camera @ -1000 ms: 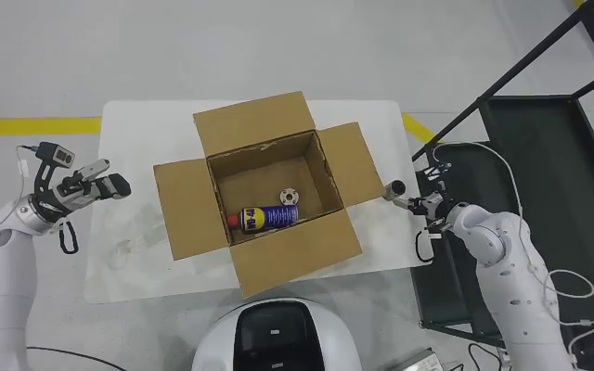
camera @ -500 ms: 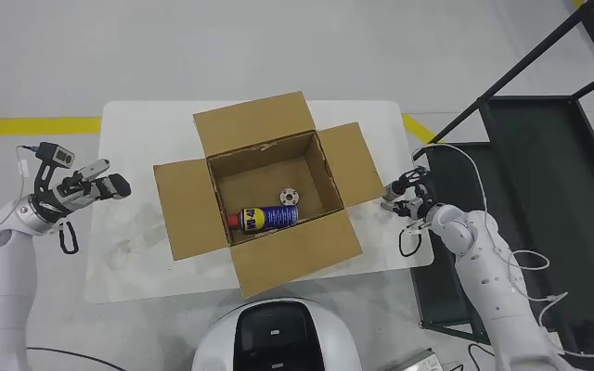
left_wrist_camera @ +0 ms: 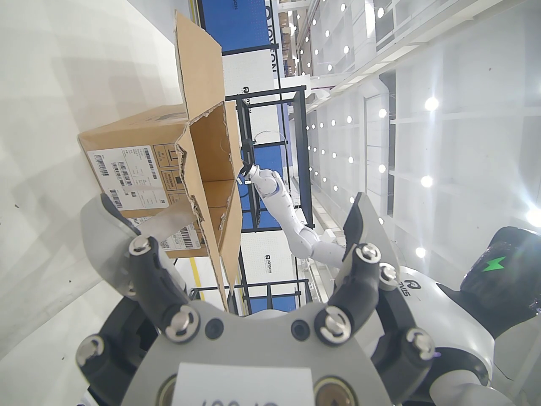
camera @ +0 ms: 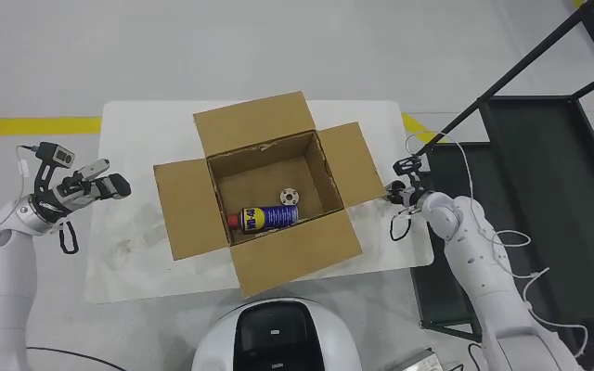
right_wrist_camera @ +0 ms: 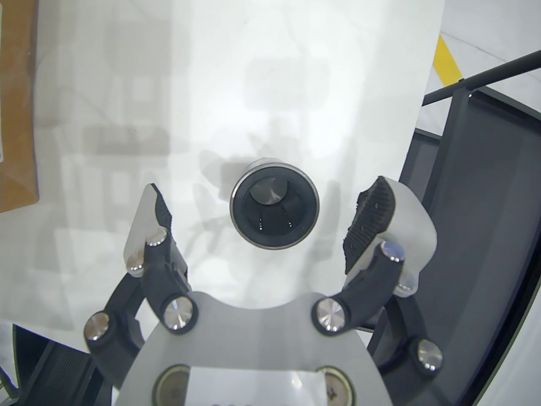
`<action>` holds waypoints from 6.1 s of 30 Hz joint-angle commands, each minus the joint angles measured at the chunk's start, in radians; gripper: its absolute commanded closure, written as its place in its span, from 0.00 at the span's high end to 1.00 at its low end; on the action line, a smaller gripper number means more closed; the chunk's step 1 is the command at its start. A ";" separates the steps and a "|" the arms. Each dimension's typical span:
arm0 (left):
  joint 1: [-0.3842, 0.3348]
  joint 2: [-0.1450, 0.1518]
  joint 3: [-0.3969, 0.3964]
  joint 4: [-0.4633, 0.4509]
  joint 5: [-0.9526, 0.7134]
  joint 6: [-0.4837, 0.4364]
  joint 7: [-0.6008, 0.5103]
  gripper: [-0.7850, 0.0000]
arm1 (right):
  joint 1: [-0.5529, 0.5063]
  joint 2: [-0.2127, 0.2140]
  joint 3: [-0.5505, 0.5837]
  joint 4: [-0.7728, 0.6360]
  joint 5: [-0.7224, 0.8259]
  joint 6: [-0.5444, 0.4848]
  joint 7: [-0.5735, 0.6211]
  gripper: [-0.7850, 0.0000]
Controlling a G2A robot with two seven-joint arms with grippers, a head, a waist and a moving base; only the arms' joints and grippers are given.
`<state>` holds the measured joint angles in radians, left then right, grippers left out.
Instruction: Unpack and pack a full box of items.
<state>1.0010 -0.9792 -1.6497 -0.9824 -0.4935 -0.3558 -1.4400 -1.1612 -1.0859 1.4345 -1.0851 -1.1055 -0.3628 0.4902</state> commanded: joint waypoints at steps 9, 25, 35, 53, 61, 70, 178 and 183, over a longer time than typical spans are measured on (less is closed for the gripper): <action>0.000 0.000 0.000 0.000 0.000 0.000 0.000 1.00 | 0.016 -0.003 -0.014 0.026 0.014 0.010 -0.001 0.00; 0.000 0.000 0.000 0.000 0.000 0.000 0.000 1.00 | -0.131 0.030 0.106 -0.410 -0.026 -0.022 -0.016 0.00; 0.000 0.000 0.000 0.000 0.000 0.000 0.000 1.00 | -0.096 0.024 0.079 -0.555 0.173 -0.049 0.060 0.00; 0.000 0.000 0.000 0.000 0.000 0.000 0.000 1.00 | 0.017 -0.011 -0.176 -0.628 0.283 -0.051 0.106 0.00; 0.000 0.000 0.000 0.000 0.000 0.000 0.000 1.00 | 0.017 -0.011 -0.176 -0.628 0.283 -0.051 0.106 0.00; 0.000 0.000 0.000 0.000 0.000 0.000 0.000 1.00 | 0.103 -0.031 -0.317 -0.525 0.223 -0.148 0.095 0.00; -0.251 -0.192 0.555 0.160 -0.257 0.025 -0.033 1.00 | -0.170 -0.023 0.163 -0.568 0.926 0.277 0.397 1.00; -0.252 -0.190 0.548 0.161 -0.237 0.015 -0.024 1.00 | -0.200 -0.016 0.181 -0.585 0.870 0.208 0.348 1.00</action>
<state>0.7490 -1.1695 -1.1000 -0.8215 -0.7338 -0.3397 -1.4655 -1.3558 -1.1040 1.6125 -1.6676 -0.1666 -0.1426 0.8531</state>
